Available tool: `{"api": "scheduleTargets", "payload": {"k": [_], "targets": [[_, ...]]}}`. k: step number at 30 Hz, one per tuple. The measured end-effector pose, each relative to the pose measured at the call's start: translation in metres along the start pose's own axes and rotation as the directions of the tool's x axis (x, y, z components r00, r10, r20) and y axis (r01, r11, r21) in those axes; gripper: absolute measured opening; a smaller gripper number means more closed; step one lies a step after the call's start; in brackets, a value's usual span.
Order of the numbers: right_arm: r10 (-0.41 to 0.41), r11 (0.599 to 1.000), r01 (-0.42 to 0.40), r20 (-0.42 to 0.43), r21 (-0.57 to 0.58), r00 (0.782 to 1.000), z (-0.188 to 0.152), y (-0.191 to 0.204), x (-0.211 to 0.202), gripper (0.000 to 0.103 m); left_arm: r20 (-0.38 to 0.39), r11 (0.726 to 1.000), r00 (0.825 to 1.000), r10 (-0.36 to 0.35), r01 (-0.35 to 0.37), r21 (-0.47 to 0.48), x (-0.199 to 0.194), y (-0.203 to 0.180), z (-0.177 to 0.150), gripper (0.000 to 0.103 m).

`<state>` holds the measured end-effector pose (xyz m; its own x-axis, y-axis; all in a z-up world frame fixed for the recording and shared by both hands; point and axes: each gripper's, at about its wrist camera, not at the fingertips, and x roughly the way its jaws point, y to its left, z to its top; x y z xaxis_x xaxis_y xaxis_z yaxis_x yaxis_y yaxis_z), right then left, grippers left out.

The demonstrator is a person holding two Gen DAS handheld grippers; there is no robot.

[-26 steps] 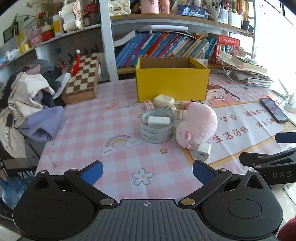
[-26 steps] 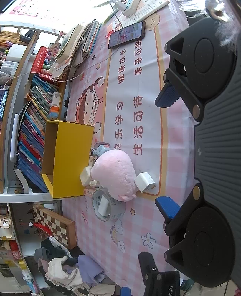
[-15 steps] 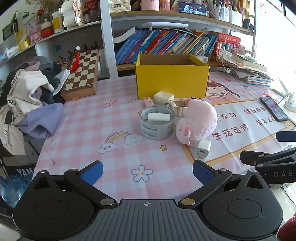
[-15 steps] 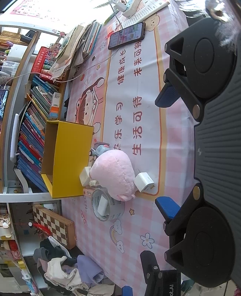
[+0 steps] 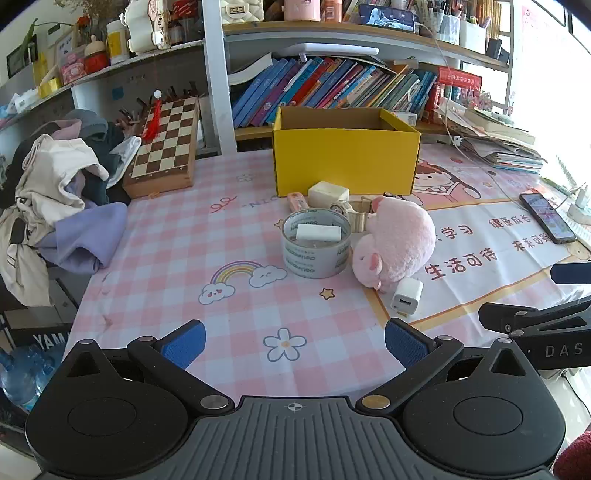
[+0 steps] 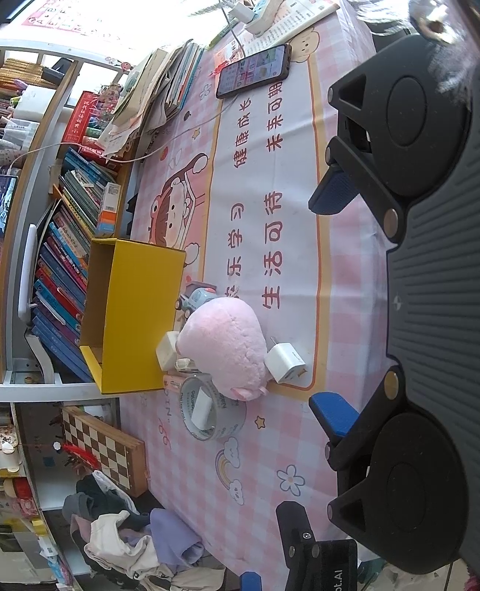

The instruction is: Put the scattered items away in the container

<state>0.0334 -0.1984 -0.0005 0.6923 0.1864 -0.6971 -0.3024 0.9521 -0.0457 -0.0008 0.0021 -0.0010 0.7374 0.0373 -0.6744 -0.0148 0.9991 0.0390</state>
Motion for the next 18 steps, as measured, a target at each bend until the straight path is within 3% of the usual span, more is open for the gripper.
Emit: {"api": "scheduleTargets", "payload": {"k": [18], "targets": [[0.0,1.0,0.0,-0.005,-0.011,1.0,0.0016,0.0018,0.002,0.103,-0.011,1.0,1.0,-0.005,0.005,-0.005,0.003,0.0023,0.0015,0.103]]}}
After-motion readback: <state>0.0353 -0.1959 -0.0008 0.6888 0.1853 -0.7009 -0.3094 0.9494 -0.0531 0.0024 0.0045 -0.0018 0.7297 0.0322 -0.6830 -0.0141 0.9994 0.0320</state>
